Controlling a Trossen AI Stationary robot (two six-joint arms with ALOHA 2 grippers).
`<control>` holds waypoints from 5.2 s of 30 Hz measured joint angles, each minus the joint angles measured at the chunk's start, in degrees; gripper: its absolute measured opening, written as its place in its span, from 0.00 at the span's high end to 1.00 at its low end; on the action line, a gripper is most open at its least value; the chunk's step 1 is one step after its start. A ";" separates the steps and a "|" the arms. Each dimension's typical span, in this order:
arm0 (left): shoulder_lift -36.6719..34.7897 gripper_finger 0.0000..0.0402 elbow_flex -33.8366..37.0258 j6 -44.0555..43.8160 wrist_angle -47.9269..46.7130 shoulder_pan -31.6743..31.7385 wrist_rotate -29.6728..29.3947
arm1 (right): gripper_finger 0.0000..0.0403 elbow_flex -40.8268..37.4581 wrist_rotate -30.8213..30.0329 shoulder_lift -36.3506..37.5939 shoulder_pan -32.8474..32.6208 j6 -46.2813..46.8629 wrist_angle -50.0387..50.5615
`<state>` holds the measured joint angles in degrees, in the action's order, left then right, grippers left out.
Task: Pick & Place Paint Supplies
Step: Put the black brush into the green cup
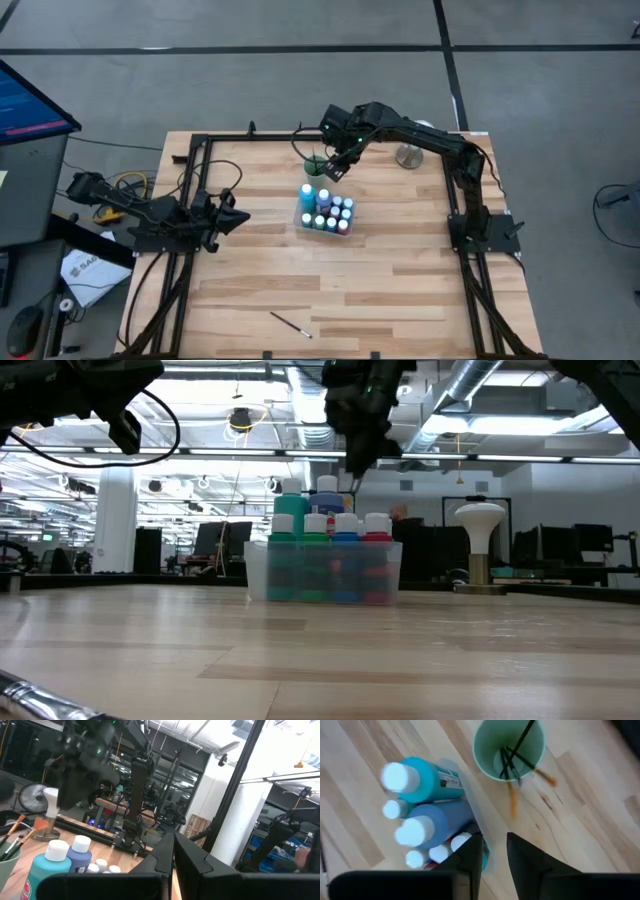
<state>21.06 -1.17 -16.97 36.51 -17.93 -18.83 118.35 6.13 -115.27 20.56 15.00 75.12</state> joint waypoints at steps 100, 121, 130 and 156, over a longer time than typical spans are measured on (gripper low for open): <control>0.11 0.98 -0.02 -0.02 1.33 -0.02 0.02 | 0.50 11.63 -16.04 -31.20 -53.92 30.30 -25.12; 0.11 0.98 -0.02 -0.02 1.56 0.00 0.04 | 0.94 11.50 -13.91 -33.98 -53.70 31.45 -20.65; 0.11 0.98 -0.02 -0.02 1.73 -0.02 -0.07 | 1.00 11.52 -13.36 -33.24 -52.63 26.54 -17.65; 0.71 0.98 -0.02 0.00 2.32 -0.01 0.08 | 0.95 13.86 -14.45 -23.03 -50.86 -20.24 -13.18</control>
<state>21.77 -1.19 -16.97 38.83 -17.94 -18.75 132.20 -8.32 -138.30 -30.30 -5.24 61.94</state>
